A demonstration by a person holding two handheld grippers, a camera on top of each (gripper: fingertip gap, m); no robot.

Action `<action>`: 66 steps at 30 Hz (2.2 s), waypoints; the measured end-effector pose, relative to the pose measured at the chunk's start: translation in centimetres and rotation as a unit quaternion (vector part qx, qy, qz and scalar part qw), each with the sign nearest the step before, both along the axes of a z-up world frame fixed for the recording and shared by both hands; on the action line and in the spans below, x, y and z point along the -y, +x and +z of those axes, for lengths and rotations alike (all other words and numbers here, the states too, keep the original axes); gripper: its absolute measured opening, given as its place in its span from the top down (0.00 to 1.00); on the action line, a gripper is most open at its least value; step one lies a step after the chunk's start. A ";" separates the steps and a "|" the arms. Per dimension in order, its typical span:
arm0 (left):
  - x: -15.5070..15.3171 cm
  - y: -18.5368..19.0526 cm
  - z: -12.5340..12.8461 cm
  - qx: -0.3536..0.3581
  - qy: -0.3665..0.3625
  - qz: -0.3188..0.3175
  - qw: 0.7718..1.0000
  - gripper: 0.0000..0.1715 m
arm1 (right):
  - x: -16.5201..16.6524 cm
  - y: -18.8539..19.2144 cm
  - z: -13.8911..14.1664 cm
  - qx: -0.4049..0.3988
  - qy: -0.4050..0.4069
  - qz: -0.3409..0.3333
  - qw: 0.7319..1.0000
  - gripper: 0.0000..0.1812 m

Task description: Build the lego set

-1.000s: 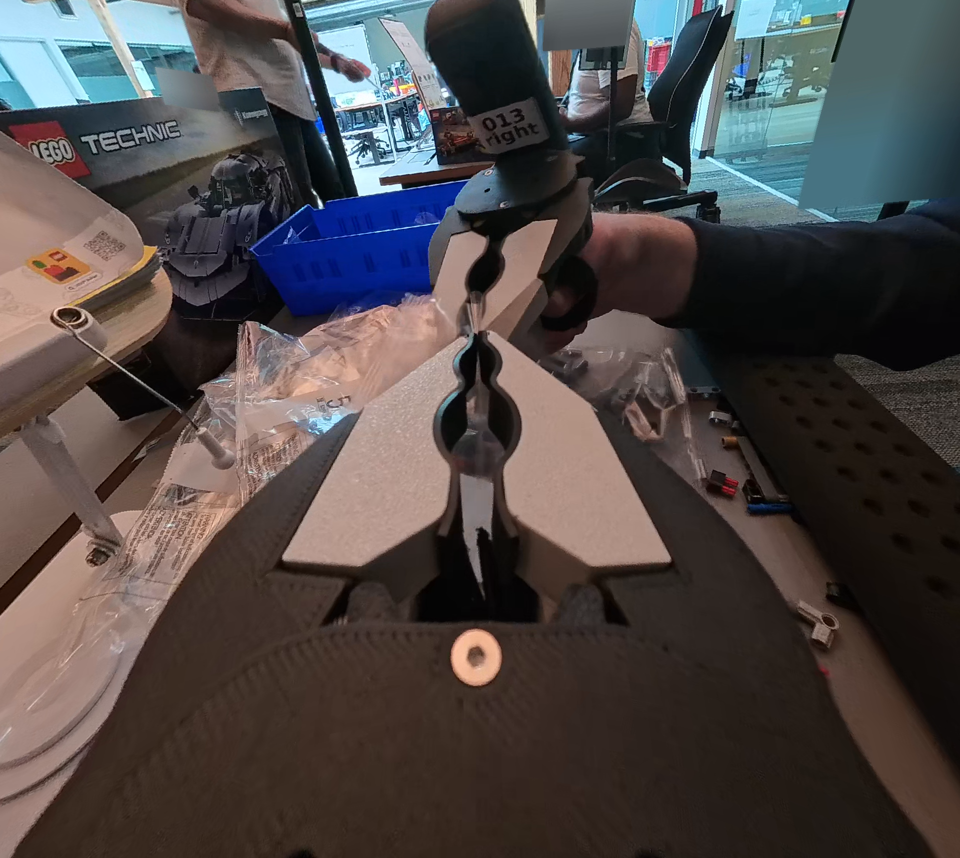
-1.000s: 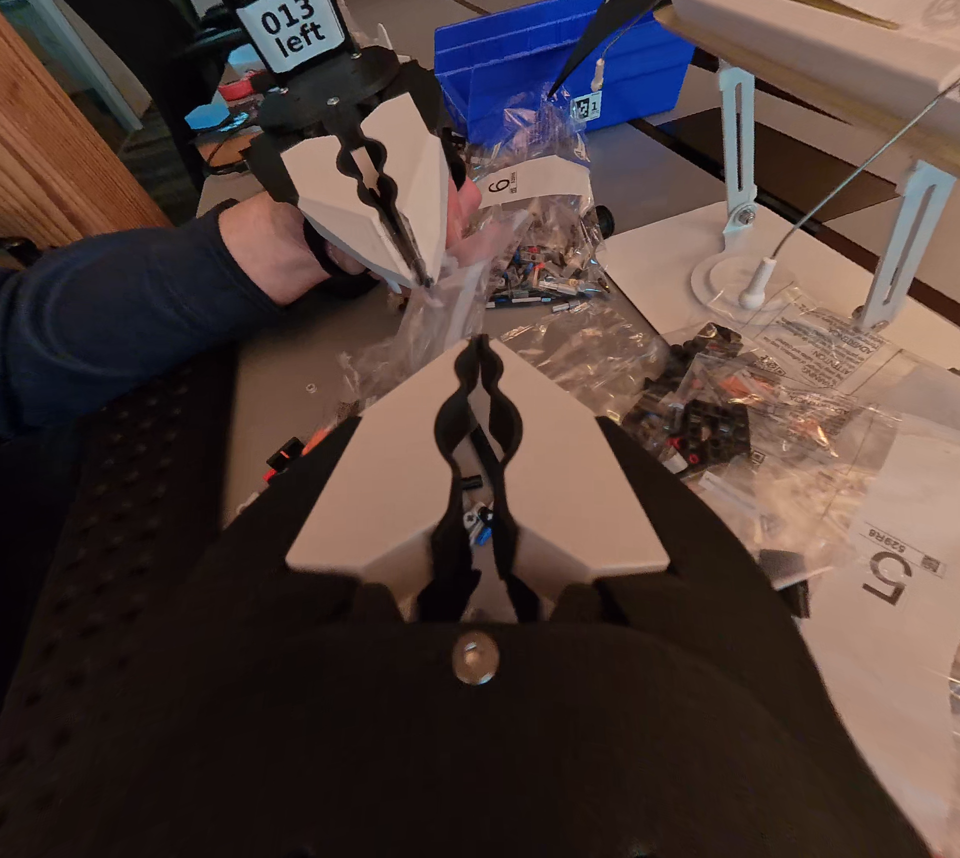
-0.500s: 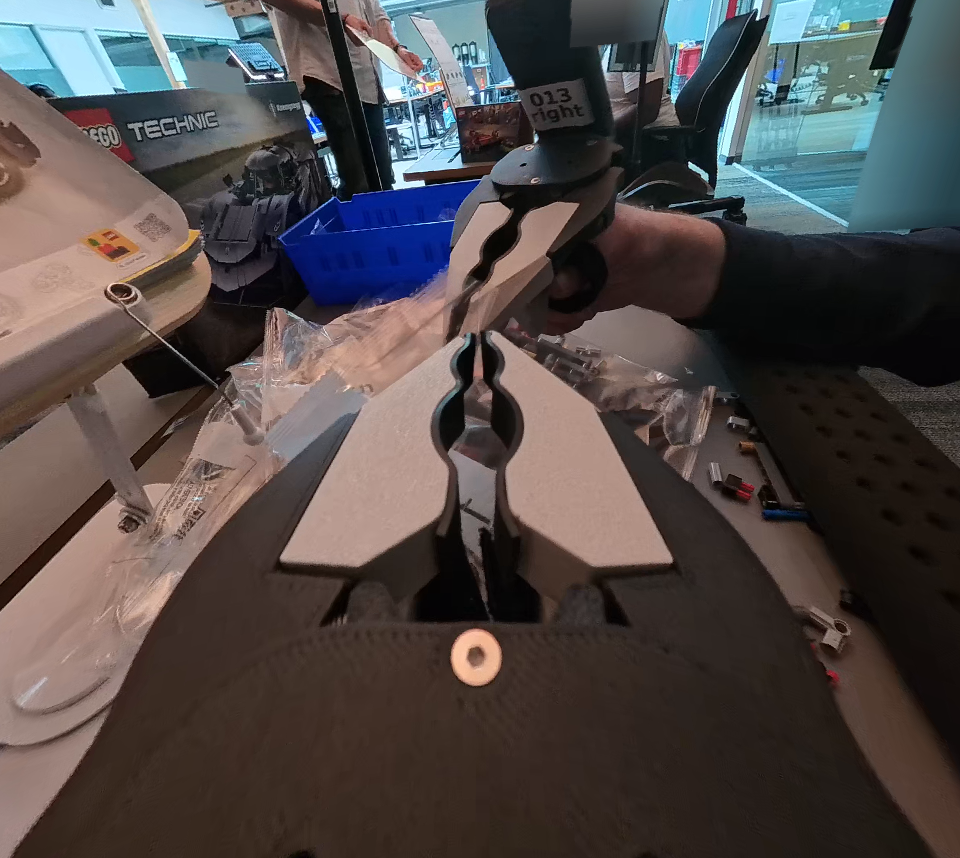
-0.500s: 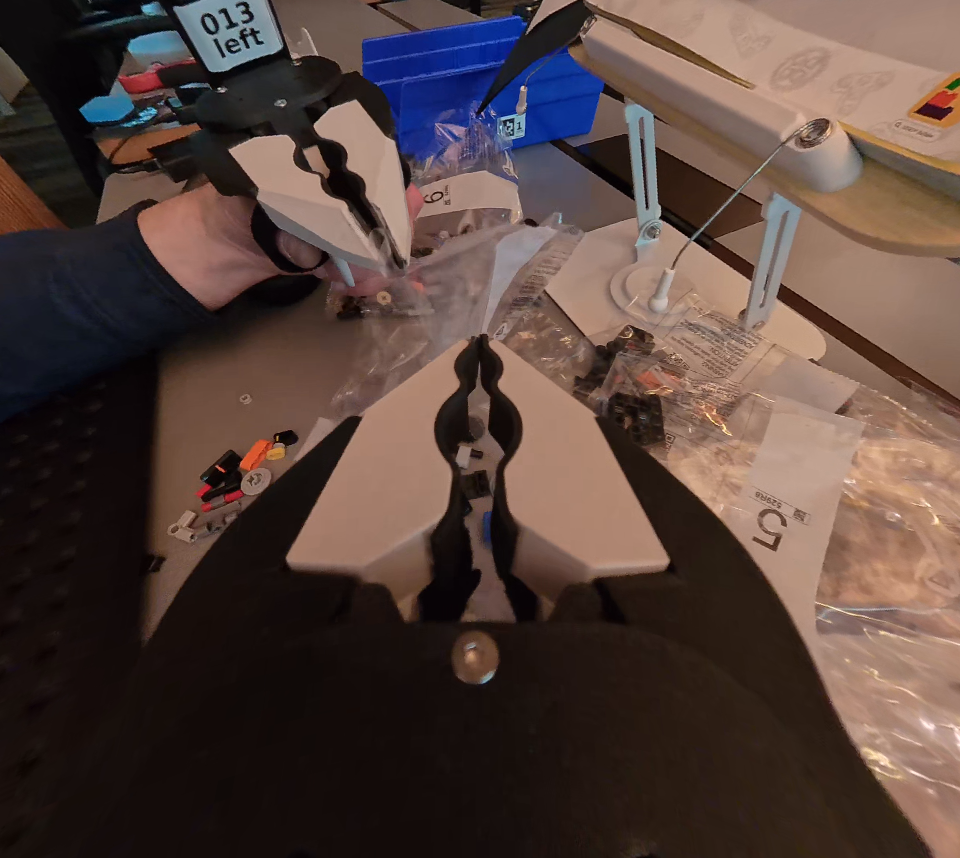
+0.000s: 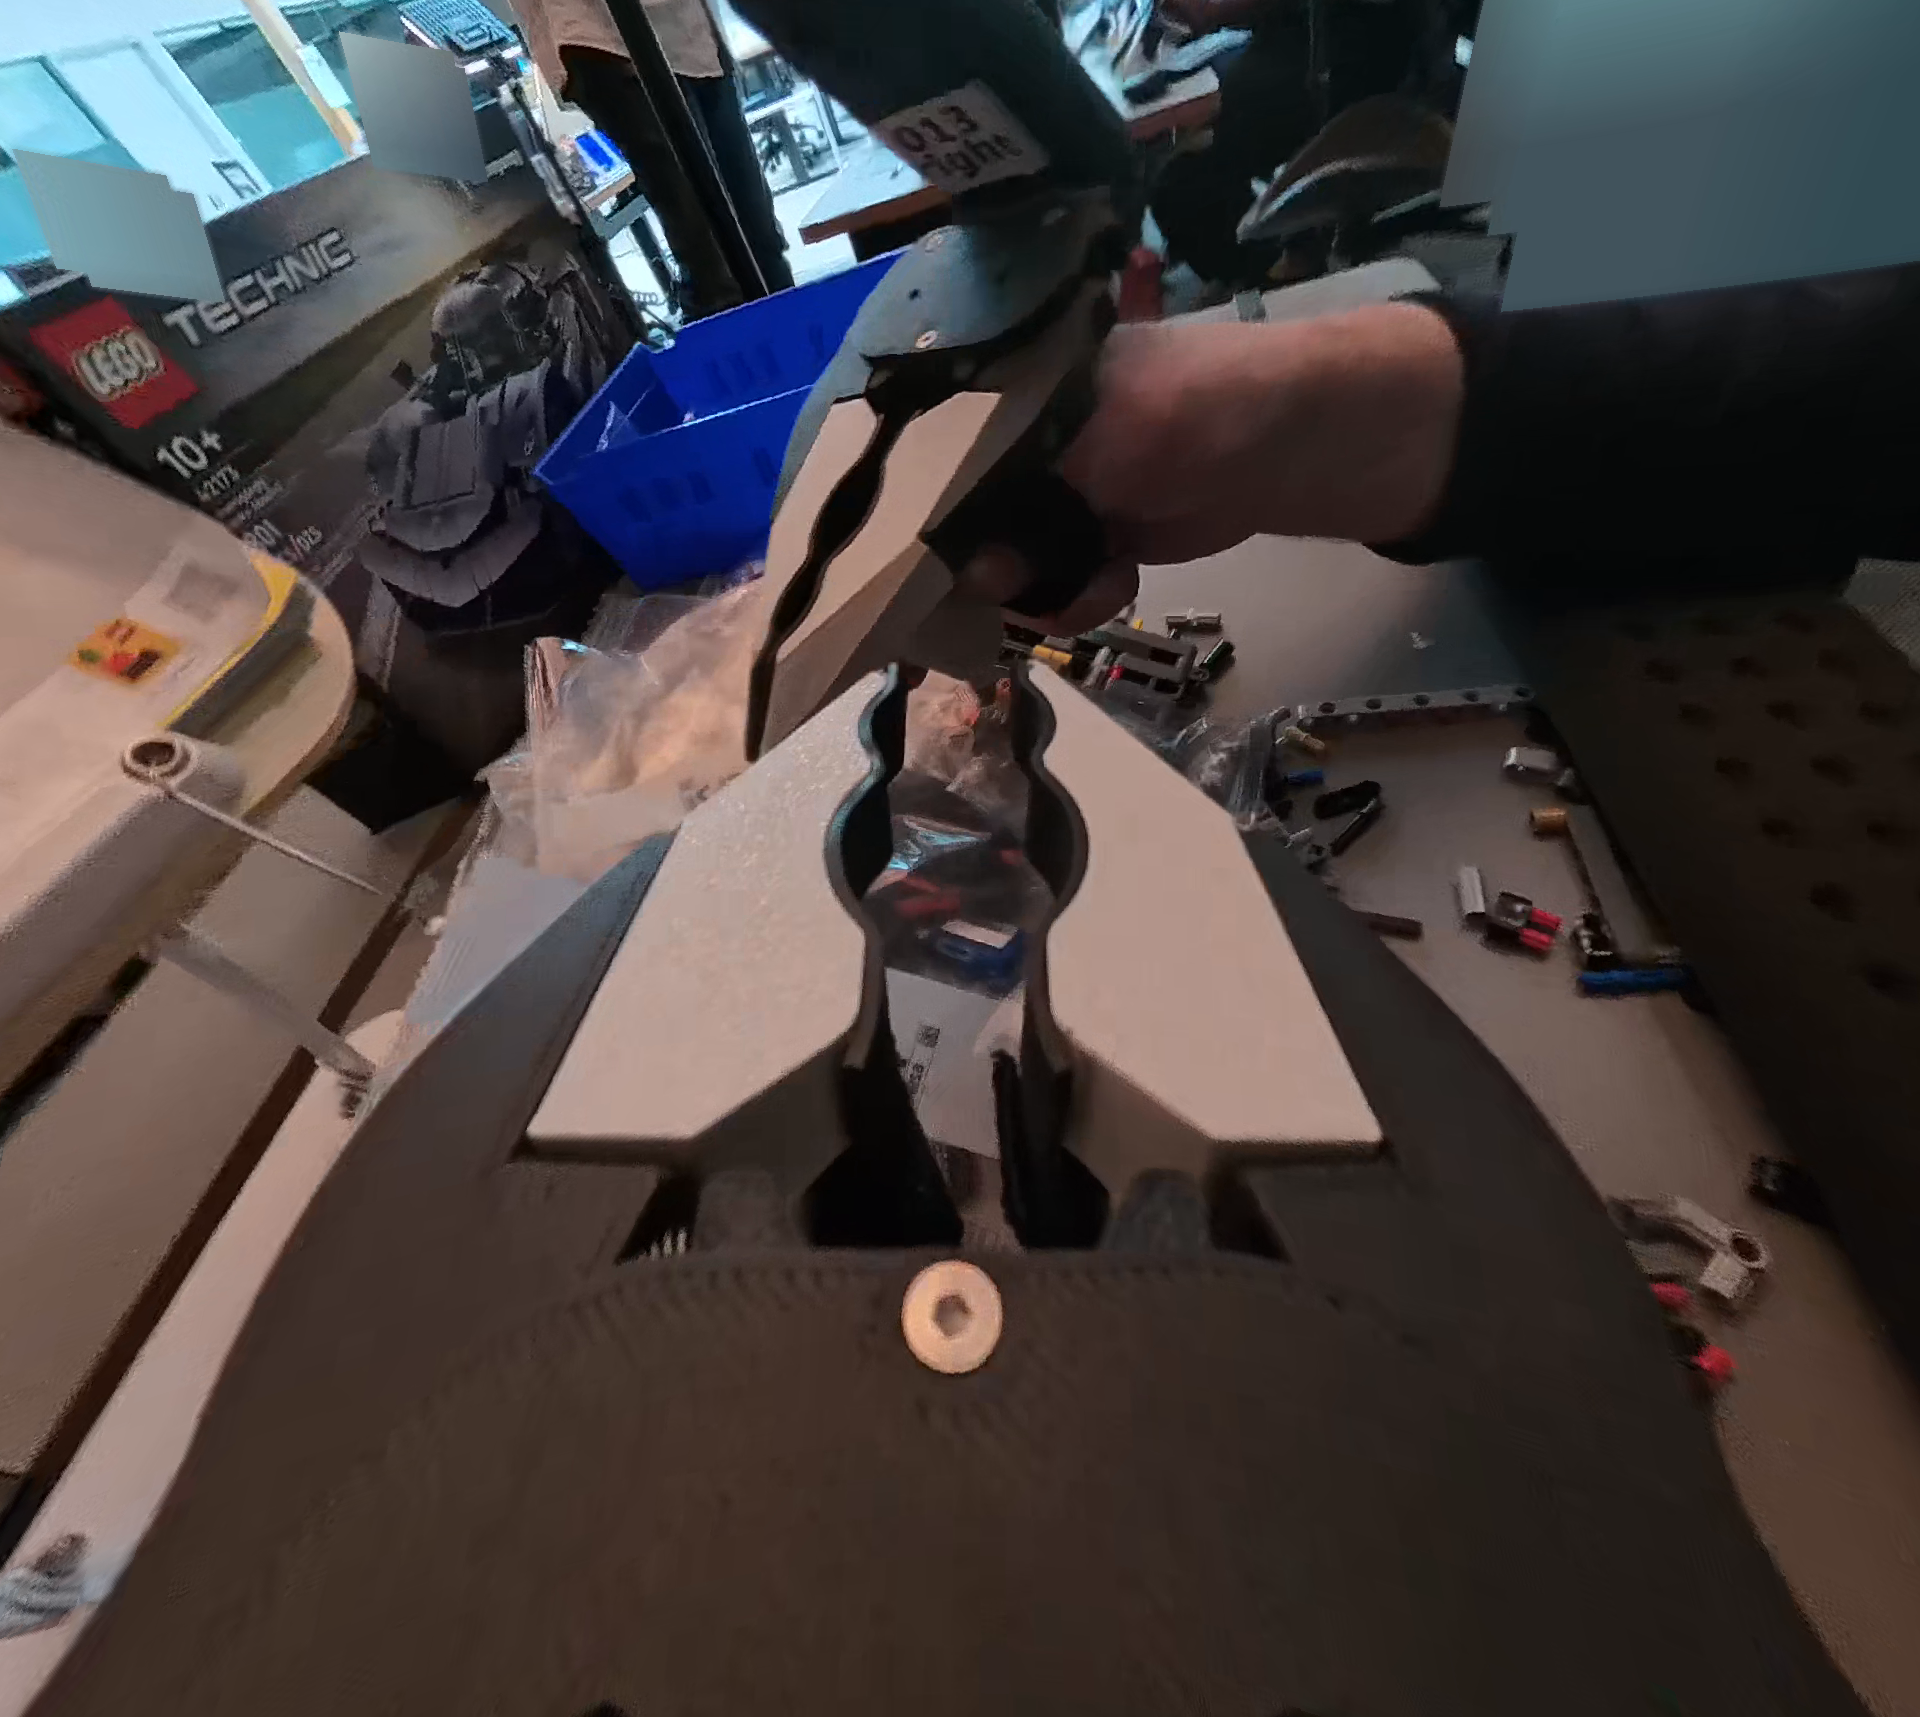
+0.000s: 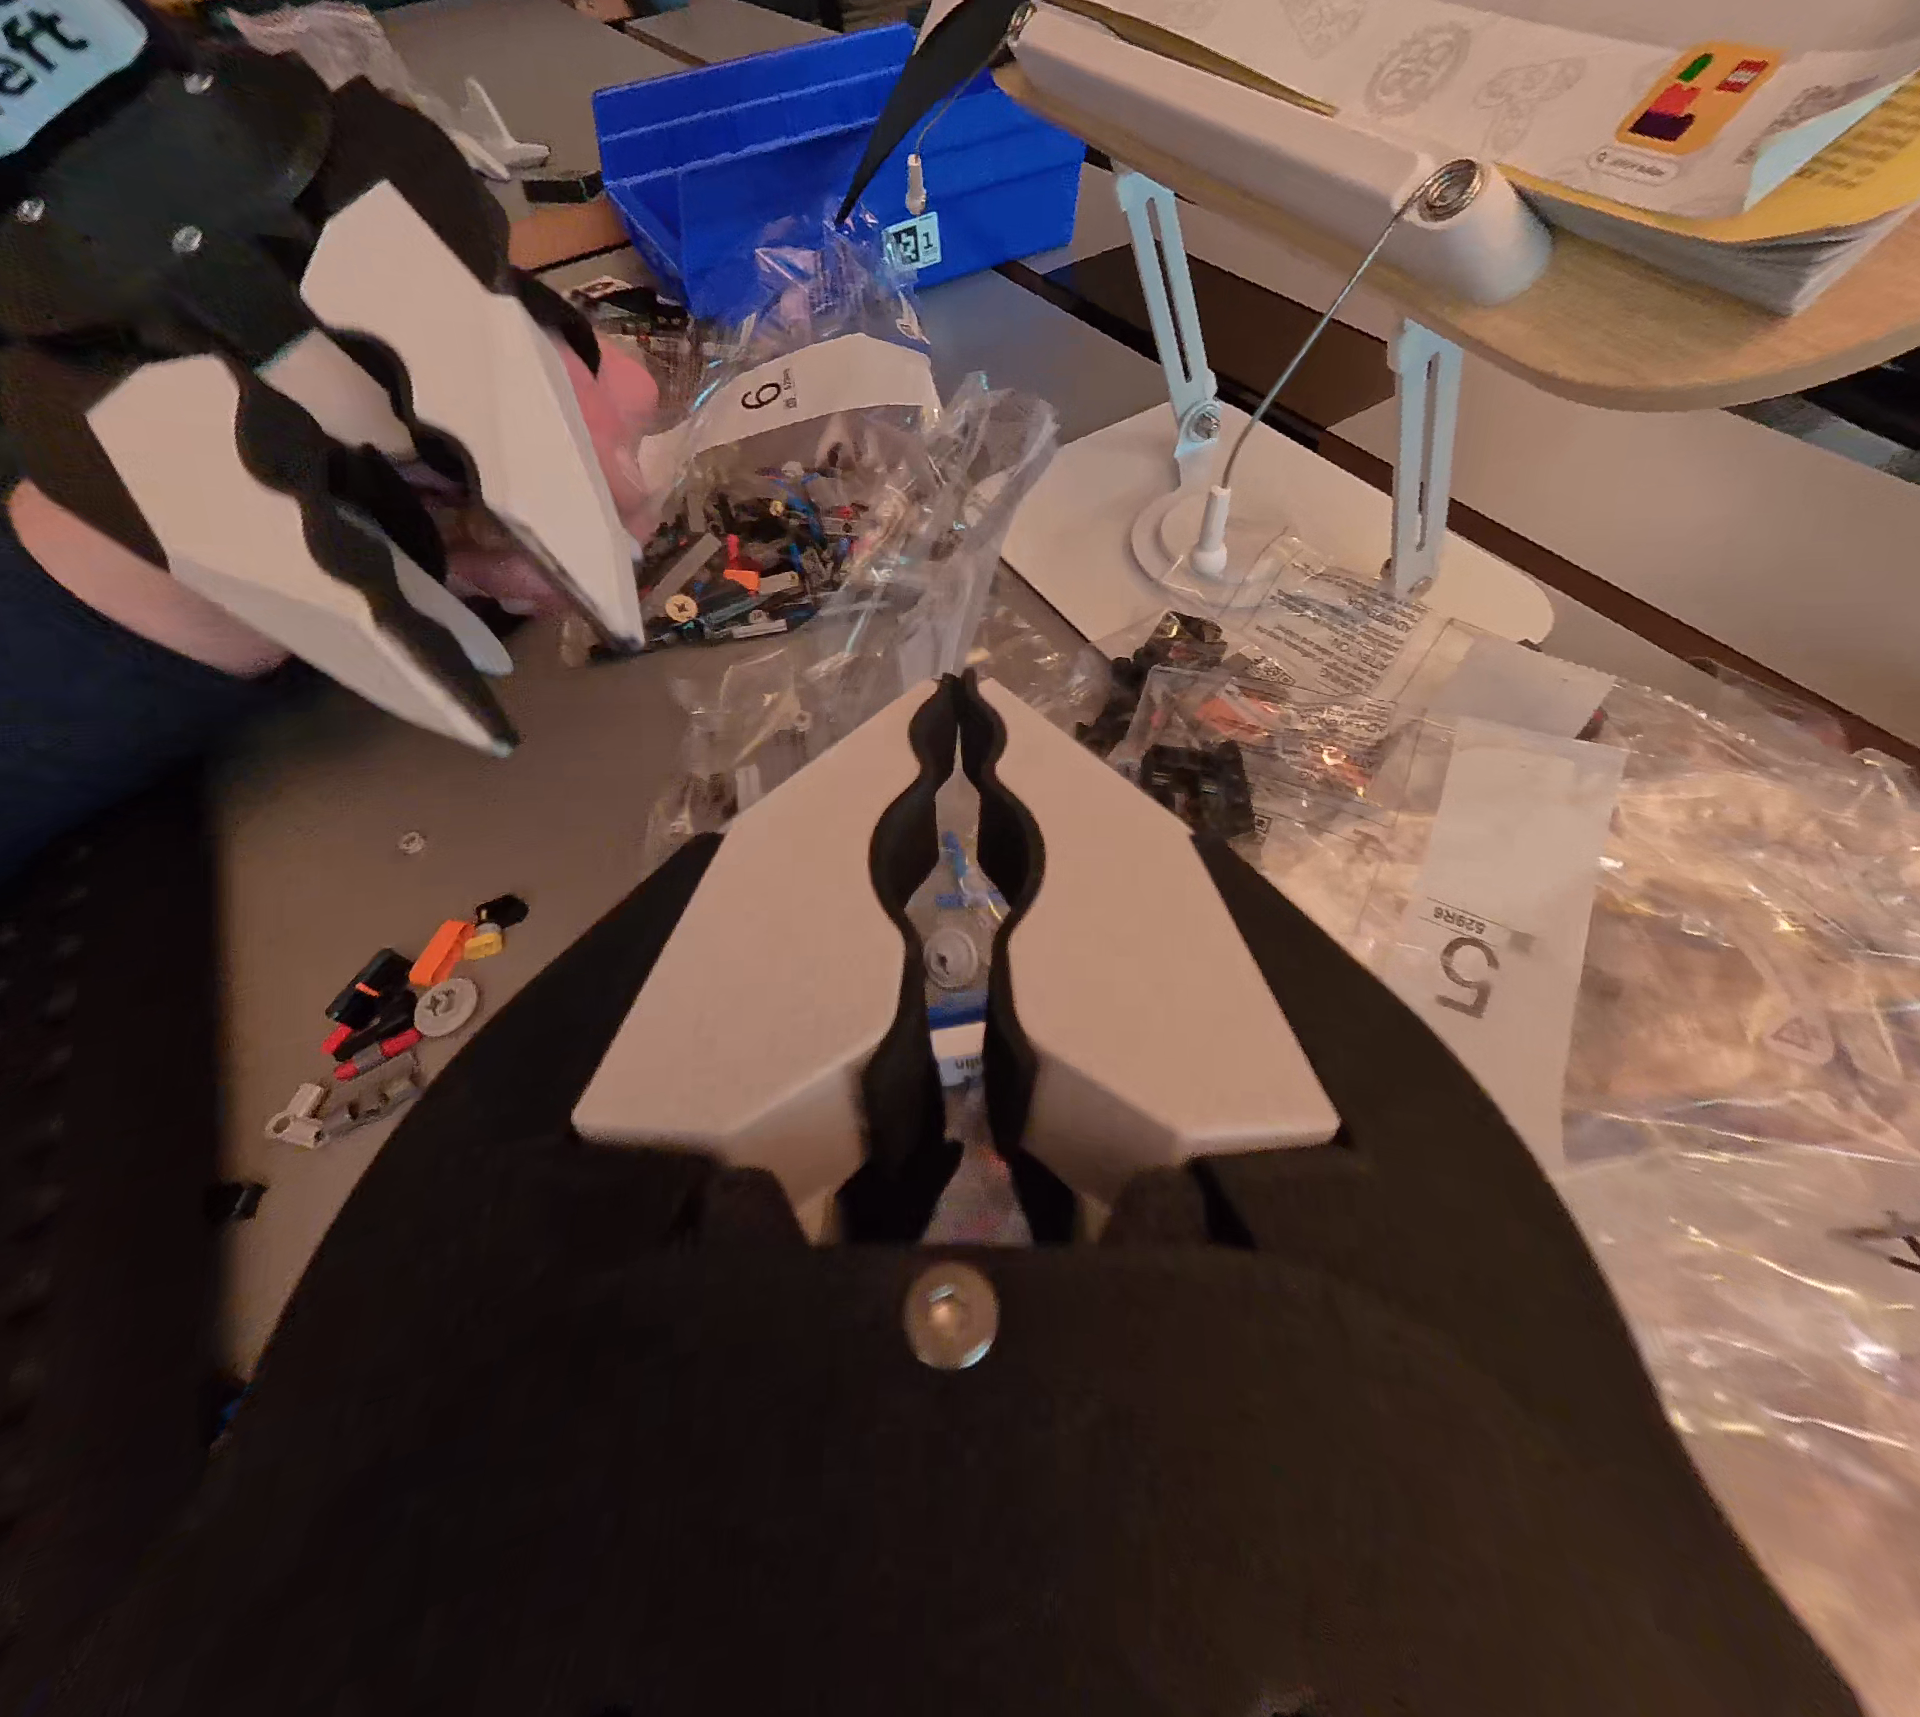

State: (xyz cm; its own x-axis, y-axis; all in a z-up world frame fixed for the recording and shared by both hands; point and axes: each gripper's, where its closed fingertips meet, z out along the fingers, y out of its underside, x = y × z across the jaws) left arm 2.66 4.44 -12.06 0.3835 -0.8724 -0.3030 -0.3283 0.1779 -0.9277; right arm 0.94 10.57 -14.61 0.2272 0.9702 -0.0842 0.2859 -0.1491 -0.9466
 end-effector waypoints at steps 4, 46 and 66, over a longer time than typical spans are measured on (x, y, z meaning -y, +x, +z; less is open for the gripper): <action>-0.2 1.2 -1.1 -0.054 0.037 0.013 0.998 0.88 | 0.5 -0.4 -0.4 0.002 -0.016 0.016 1.000 1.00; -6.4 -2.7 -4.0 -0.156 0.071 0.212 0.962 0.75 | -0.1 -0.1 0.1 -0.027 -0.038 0.002 0.999 1.00; -7.0 -5.8 -6.4 -0.182 -0.025 0.245 0.952 0.85 | -0.4 0.1 0.1 -0.023 -0.028 -0.008 0.999 1.00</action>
